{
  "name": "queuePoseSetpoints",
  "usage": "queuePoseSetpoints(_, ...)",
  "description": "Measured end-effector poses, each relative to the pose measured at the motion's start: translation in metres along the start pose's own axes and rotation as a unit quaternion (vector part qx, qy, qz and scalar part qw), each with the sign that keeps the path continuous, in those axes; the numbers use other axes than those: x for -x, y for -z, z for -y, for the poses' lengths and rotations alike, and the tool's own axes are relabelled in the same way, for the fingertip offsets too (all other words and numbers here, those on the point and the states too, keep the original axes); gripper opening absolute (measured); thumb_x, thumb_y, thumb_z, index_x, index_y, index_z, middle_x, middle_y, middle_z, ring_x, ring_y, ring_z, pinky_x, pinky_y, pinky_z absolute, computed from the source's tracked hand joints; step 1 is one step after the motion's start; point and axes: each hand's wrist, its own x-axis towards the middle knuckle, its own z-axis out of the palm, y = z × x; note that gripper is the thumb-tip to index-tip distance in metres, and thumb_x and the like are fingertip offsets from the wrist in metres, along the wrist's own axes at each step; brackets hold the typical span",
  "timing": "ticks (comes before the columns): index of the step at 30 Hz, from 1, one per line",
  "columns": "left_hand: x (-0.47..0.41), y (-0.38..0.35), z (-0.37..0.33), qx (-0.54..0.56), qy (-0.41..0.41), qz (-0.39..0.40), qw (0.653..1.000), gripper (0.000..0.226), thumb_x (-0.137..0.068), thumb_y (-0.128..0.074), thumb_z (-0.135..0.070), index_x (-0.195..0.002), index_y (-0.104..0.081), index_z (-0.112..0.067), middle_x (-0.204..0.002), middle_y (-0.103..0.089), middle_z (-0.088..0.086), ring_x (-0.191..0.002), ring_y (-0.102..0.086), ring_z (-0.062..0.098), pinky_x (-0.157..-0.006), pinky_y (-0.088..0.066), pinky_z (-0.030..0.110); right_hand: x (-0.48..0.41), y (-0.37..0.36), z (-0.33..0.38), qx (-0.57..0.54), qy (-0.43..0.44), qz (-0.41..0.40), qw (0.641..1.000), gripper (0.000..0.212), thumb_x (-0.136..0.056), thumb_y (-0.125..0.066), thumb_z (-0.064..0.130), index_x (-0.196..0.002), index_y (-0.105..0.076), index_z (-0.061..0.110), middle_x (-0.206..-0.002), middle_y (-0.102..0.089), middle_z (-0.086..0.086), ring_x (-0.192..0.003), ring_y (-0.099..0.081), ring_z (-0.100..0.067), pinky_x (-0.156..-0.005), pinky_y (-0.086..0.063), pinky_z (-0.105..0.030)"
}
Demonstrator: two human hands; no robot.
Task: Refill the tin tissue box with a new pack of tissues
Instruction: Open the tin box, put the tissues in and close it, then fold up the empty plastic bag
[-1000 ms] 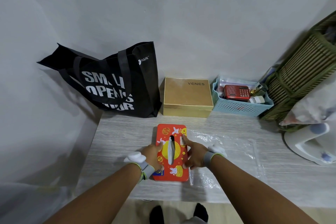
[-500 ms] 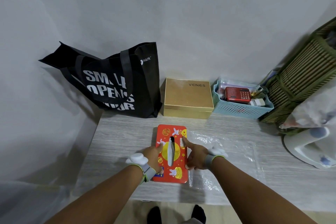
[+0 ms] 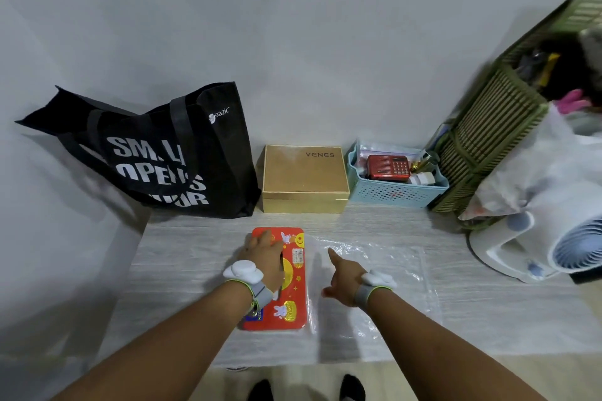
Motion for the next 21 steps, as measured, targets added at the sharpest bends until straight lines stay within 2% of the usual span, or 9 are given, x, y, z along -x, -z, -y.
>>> queuePoseSetpoints(4, -0.011, -0.004, -0.03, -0.009, 0.001, -0.01, 1.0, 0.071, -0.081, -0.059, -0.047, -0.145, -0.034, -0.034, -0.162, -0.014, 0.004, -0.143, -0.024, 0.036, -0.114, -0.026, 0.046, 0.009, 0.018, -0.05, -0.009, -0.035, -0.014, 0.999, 0.103, -0.079, -0.074, 0.047, -0.157, -0.009, 0.028, -0.122, -0.069, -0.007, -0.114, -0.063, -0.023, -0.097, -0.049, -0.031)
queuePoseSetpoints(8, -0.02, -0.012, -0.066, -0.01, 0.004, -0.028, 1.0, 0.068, -0.081, -0.06, -0.047, -0.143, -0.038, -0.031, -0.159, -0.021, 0.002, -0.14, -0.029, 0.031, -0.113, -0.03, 0.042, 0.019, 0.039, -0.094, -0.014, -0.059, -0.032, 0.998, 0.085, -0.082, -0.071, 0.044, -0.153, -0.03, 0.024, -0.134, -0.063, -0.005, -0.129, -0.054, -0.021, -0.106, -0.041, -0.027)
queuePoseSetpoints(13, -0.029, -0.031, -0.105, -0.033, -0.014, -0.009, 0.999, 0.067, -0.085, -0.058, -0.048, -0.145, -0.036, -0.03, -0.16, -0.02, 0.002, -0.144, -0.024, 0.029, -0.113, -0.028, 0.039, 0.029, 0.059, -0.145, -0.001, -0.081, -0.031, 0.996, 0.067, -0.087, -0.066, 0.043, -0.146, -0.042, 0.023, -0.138, -0.057, -0.007, -0.128, -0.053, -0.023, -0.105, -0.039, -0.027)
queuePoseSetpoints(17, -0.031, -0.045, -0.13, -0.001, -0.008, 0.007, 1.0, 0.067, -0.081, -0.053, -0.05, -0.144, -0.041, -0.028, -0.156, -0.029, 0.0, -0.139, -0.032, 0.025, -0.112, -0.028, 0.033, 0.029, 0.069, -0.181, -0.014, -0.139, -0.058, 0.989, 0.063, -0.084, -0.063, 0.048, -0.14, -0.042, 0.026, -0.139, -0.046, -0.009, -0.123, -0.056, -0.03, -0.103, -0.045, -0.038)
queuePoseSetpoints(19, -0.028, -0.048, -0.14, 0.014, -0.008, 0.039, 0.999, 0.063, -0.08, -0.055, -0.046, -0.139, -0.047, -0.026, -0.148, -0.04, 0.002, -0.131, -0.041, 0.025, -0.108, -0.035, 0.035, 0.028, 0.071, -0.19, -0.017, -0.189, -0.073, 0.979, 0.061, -0.081, -0.063, 0.047, -0.132, -0.043, 0.02, -0.133, -0.048, -0.01, -0.116, -0.059, -0.032, -0.098, -0.048, -0.041)
queuePoseSetpoints(21, -0.024, -0.059, -0.155, 0.044, 0.013, 0.056, 0.997, 0.05, -0.083, -0.06, -0.033, -0.132, -0.053, -0.024, -0.137, -0.048, 0.002, -0.121, -0.049, 0.026, -0.099, -0.044, 0.036, 0.024, 0.07, -0.199, -0.037, -0.212, -0.054, 0.975, 0.057, -0.082, -0.066, 0.04, -0.128, -0.048, 0.011, -0.127, -0.055, -0.013, -0.113, -0.06, -0.032, -0.094, -0.049, -0.038)
